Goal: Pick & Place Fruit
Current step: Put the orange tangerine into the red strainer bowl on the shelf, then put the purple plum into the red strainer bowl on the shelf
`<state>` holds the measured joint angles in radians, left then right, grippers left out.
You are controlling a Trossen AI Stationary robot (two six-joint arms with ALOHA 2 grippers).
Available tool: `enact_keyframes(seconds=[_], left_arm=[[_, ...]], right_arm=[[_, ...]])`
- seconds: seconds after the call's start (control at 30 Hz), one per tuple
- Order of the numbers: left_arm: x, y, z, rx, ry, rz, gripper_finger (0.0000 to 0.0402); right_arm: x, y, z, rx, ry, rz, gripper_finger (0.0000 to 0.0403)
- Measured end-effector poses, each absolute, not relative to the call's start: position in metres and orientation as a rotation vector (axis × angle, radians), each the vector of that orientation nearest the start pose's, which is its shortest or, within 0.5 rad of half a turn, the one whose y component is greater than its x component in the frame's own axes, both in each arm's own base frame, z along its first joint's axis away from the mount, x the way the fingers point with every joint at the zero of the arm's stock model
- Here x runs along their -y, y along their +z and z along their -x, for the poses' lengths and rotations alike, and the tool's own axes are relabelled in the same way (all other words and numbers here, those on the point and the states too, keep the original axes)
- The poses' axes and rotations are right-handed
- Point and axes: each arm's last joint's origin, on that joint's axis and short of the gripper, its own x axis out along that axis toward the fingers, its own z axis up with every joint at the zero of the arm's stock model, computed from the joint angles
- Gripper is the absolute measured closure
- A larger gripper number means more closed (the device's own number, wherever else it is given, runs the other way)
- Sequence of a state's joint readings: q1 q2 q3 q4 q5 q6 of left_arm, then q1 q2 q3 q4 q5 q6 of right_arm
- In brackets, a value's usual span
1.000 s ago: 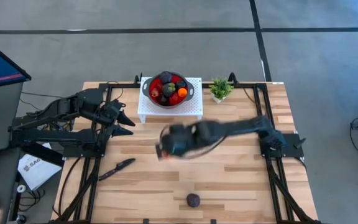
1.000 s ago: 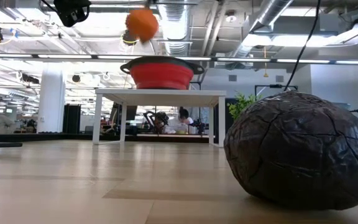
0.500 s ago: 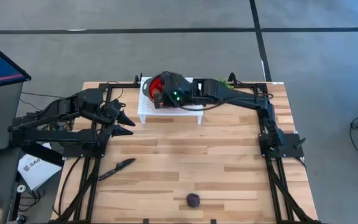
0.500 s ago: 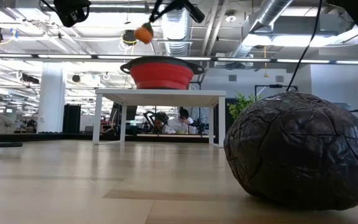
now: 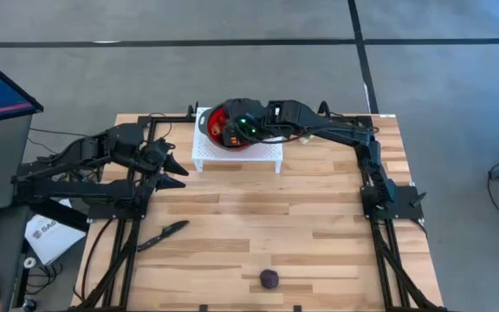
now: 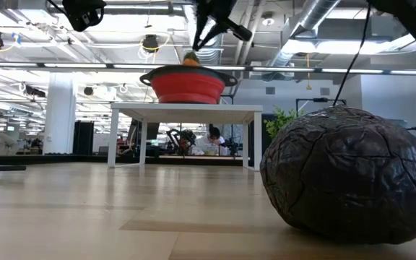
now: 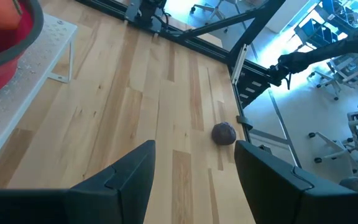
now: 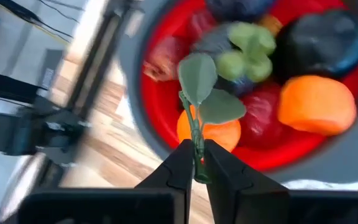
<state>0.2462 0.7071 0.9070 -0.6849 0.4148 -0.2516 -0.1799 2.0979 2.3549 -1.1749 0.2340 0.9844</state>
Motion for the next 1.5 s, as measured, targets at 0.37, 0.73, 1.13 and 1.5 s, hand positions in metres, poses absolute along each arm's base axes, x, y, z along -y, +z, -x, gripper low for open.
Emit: enact_keyframes(seconds=[0.37,0.73,1.13,1.5], left_arm=[[-0.021,0.338,-0.13,-0.479,-0.103,0.403,0.0189],[-0.021,0.339,-0.13,-0.479,-0.104,0.403,0.0188],[-0.021,0.338,-0.13,-0.48,-0.106,0.404,0.0188],[-0.02,0.338,-0.129,-0.485,-0.108,0.396,0.0188]], right_arm=[[0.084,0.37,-0.423,-0.698,-0.816,-0.879,0.0339],[0.089,0.371,-0.423,-0.696,-0.817,-0.867,0.0215],[0.069,0.406,-0.398,-0.571,-0.888,-0.756,0.0176],[-0.065,0.407,-0.383,-0.717,-0.677,-0.582,0.0223]])
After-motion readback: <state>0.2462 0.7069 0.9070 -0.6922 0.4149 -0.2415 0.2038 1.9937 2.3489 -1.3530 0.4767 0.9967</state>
